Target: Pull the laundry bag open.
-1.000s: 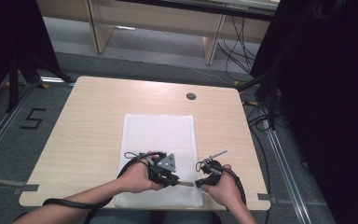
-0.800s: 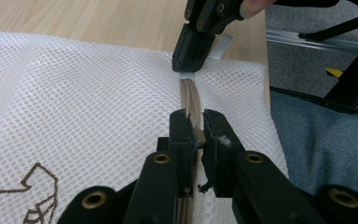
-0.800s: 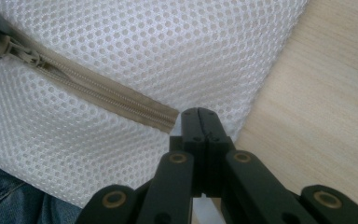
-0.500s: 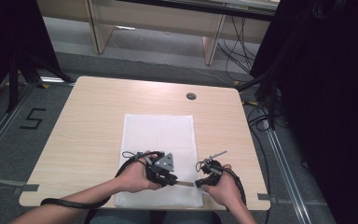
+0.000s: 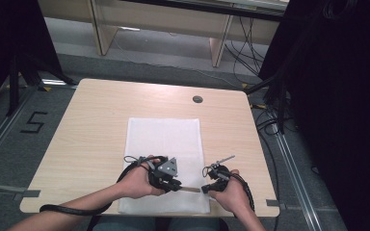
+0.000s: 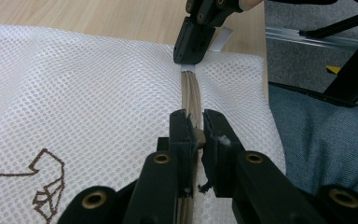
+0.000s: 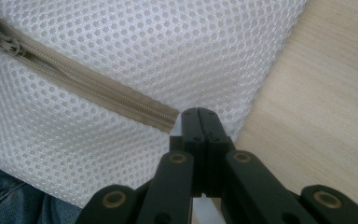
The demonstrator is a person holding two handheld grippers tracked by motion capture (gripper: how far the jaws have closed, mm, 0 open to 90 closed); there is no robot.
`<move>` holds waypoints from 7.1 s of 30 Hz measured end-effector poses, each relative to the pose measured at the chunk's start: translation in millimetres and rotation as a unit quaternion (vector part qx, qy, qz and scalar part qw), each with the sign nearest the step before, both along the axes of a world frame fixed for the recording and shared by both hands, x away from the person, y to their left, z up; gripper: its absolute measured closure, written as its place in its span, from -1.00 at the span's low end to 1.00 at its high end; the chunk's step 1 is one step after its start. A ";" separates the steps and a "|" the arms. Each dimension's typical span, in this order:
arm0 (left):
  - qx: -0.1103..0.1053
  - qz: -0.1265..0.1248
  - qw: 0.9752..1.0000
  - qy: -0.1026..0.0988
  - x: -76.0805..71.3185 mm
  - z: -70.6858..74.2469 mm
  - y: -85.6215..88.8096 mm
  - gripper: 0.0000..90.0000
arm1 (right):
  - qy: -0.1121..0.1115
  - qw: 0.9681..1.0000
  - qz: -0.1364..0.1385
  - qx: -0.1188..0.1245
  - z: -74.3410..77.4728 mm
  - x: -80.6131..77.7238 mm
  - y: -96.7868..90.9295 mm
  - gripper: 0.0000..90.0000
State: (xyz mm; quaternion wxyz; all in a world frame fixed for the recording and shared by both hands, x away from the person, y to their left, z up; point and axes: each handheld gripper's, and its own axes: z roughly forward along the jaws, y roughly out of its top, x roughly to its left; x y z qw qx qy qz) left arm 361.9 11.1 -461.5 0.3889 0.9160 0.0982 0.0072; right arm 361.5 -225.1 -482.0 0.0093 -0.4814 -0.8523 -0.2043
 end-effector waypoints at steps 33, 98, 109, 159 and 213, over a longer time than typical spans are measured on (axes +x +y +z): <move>-0.001 -0.001 1.000 -0.003 -0.8 2.4 9.7 0.83 | -0.001 1.000 0.002 0.002 -0.1 -0.2 -0.3 1.00; -0.006 0.011 1.000 0.009 -5.0 4.4 46.6 0.83 | -0.006 1.000 0.003 0.008 -1.0 0.3 -1.2 1.00; -0.007 0.016 1.000 0.007 -5.6 4.5 55.9 0.83 | -0.006 1.000 0.003 0.007 -0.9 0.3 -1.2 1.00; -0.009 0.031 0.999 0.012 -6.7 5.4 80.0 0.83 | -0.009 1.000 0.009 0.009 -1.6 1.0 -1.9 1.00; -0.013 0.050 0.999 0.013 -7.5 5.5 108.2 0.83 | -0.005 1.000 0.003 0.011 -1.2 0.3 -1.9 1.00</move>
